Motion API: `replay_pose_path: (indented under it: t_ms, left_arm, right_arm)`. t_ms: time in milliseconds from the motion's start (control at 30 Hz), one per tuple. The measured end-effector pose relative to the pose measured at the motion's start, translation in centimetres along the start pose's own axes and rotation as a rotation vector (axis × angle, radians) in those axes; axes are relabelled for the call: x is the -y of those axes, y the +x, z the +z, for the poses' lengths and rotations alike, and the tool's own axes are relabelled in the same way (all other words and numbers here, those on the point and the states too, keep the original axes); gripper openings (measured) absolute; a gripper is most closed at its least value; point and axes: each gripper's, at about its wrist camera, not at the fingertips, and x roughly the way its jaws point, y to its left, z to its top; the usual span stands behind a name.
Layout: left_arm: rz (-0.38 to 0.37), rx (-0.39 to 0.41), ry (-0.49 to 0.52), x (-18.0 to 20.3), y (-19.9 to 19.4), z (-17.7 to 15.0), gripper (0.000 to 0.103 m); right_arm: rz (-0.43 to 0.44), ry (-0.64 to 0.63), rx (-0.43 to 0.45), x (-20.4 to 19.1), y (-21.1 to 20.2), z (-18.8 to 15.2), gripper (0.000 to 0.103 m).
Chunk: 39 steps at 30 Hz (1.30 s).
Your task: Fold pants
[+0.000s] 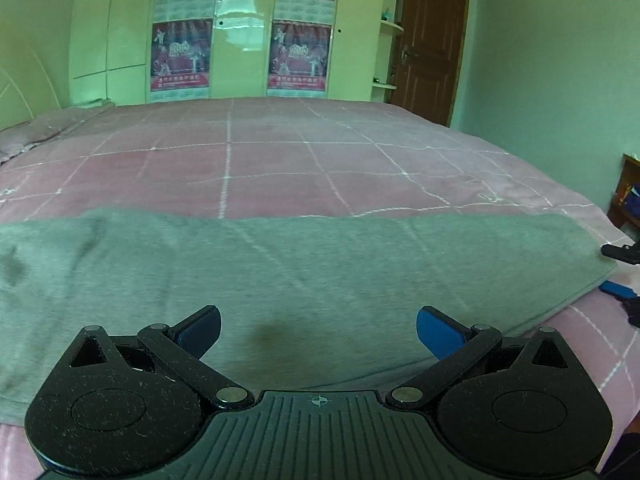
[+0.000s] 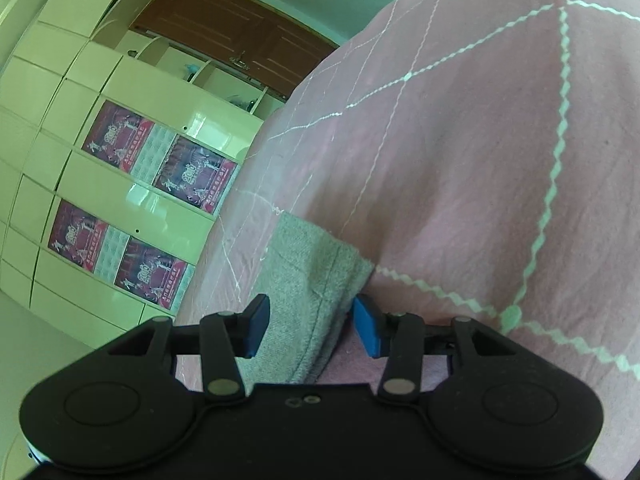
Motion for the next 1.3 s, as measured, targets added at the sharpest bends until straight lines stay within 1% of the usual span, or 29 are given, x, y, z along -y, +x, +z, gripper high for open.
replay_pose_path:
  t_ms: [67,100,133,167,200,267,333,400,433,467,500,567,633,667,733,800,833,867,900,933,967,1000,1033,1067,1100,1200,1233,1300]
  left_arm:
    - [-0.023,-0.006,0.029,2.3,0.5,0.0,0.103]
    - [-0.015,-0.015,0.057,3.4,0.8,0.0,0.103]
    - [0.014,-0.047,0.094,4.3,1.4,-0.1,0.103]
    - [0.047,-0.104,0.123,5.2,2.4,-0.3,0.103]
    - [0.057,-0.135,0.121,5.4,3.0,-0.5,0.103]
    - [0.044,-0.121,0.094,4.9,3.0,-0.8,0.103]
    - [0.039,-0.112,0.096,5.0,2.9,-1.0,0.103]
    - [0.041,-0.102,0.095,5.1,2.7,-1.2,0.103]
    - [0.039,-0.097,0.094,5.1,2.5,-1.3,0.103]
    - [0.038,-0.093,0.092,5.2,2.4,-1.4,0.103]
    - [0.037,-0.089,0.092,5.1,2.3,-1.4,0.103]
    - [0.036,-0.087,0.093,5.3,2.4,-1.4,0.103]
    - [0.032,-0.084,0.091,5.3,2.3,-1.5,0.103]
    - [0.03,-0.08,0.089,5.2,2.2,-1.5,0.103]
    - [0.028,-0.071,0.088,5.0,2.4,-1.6,0.103]
    - [0.021,-0.054,0.076,4.5,2.6,-1.5,0.103]
    - [0.017,-0.04,0.059,4.4,2.3,-1.6,0.103]
    - [0.023,-0.031,0.036,4.2,2.2,-1.6,0.103]
    - [0.033,-0.034,0.028,4.1,2.3,-1.7,0.103]
    - [0.043,-0.041,0.037,4.3,2.5,-1.7,0.103]
    - [0.052,-0.042,0.05,4.5,2.5,-1.8,0.103]
    - [0.058,-0.041,0.061,4.7,2.5,-1.9,0.103]
    - [0.06,-0.042,0.063,4.7,2.6,-1.9,0.103]
    - [0.058,-0.042,0.06,4.6,2.5,-1.9,0.103]
    - [0.057,-0.042,0.059,4.6,2.6,-1.9,0.103]
    - [0.063,-0.041,0.066,4.8,2.7,-1.9,0.103]
    - [0.063,-0.039,0.066,4.8,2.7,-1.9,0.103]
    - [0.061,-0.036,0.064,4.8,2.8,-1.9,0.103]
  right_arm:
    - [0.005,-0.032,-0.007,-0.2,0.0,-0.2,0.038]
    - [0.009,-0.048,-0.009,-0.1,-0.1,-0.2,0.036]
    - [0.008,-0.058,-0.004,0.0,-0.4,-0.2,0.035]
    - [0.0,-0.06,0.012,0.1,-0.8,-0.1,0.034]
    - [-0.01,-0.057,0.039,0.1,-1.4,0.0,0.034]
    - [-0.014,-0.055,0.072,0.2,-2.1,0.4,0.034]
    - [-0.012,-0.078,0.075,-0.2,-2.1,1.0,0.031]
    - [-0.023,-0.102,0.049,-0.8,-1.5,1.4,0.028]
    - [-0.036,-0.115,0.032,-1.1,-1.1,1.4,0.025]
    - [-0.041,-0.131,0.019,-1.4,-0.8,1.5,0.011]
    - [-0.048,-0.156,0.006,-1.8,-0.6,1.5,0.002]
    - [-0.06,-0.218,0.008,-2.8,-0.5,1.4,0.001]
    - [-0.058,-0.266,-0.015,-4.0,-0.1,1.6,0.001]
    - [-0.051,-0.29,-0.021,-4.7,0.0,1.8,0.0]
    - [0.006,-0.352,0.005,-6.9,-0.4,2.2,0.0]
    - [0.139,-0.343,0.066,-8.4,-2.1,3.0,0.0]
    - [0.174,-0.34,0.085,-8.7,-2.6,3.0,0.0]
    - [0.183,-0.358,0.109,-8.5,-2.9,2.7,0.0]
    - [0.145,-0.361,0.112,-7.4,-2.6,2.3,0.0]
    - [0.057,-0.301,0.073,-5.5,-1.4,2.3,0.0]
    - [-0.082,-0.165,-0.019,-2.4,0.5,2.6,0.0]
    - [-0.089,-0.078,-0.064,0.0,1.1,2.6,0.0]
    - [-0.04,-0.05,-0.045,0.8,0.7,2.4,0.0]
    - [-0.026,-0.052,-0.028,0.9,0.1,2.4,0.002]
    - [-0.015,-0.045,-0.013,0.8,-0.5,2.3,0.008]
    - [-0.002,0.002,0.005,1.2,-1.6,1.9,0.014]
    - [0.003,0.019,0.0,1.4,-1.7,1.8,0.014]
    - [0.005,0.056,-0.02,2.0,-1.5,1.6,0.02]
